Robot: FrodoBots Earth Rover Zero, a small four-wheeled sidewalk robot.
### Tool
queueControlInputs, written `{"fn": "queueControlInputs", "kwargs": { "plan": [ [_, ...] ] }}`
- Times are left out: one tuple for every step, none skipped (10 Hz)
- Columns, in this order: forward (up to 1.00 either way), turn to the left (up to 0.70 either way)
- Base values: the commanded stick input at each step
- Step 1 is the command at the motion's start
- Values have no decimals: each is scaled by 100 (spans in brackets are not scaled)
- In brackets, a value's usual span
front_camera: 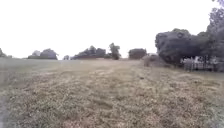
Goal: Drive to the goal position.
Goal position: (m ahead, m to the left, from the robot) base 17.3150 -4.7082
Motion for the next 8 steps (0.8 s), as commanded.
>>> {"fn": "queueControlInputs", "kwargs": {
  "plan": [
    [4, 0],
    [4, 0],
    [4, 0],
    [4, 0],
    [4, 0],
    [4, 0],
    [4, 0],
    [4, 0]
  ]
}}
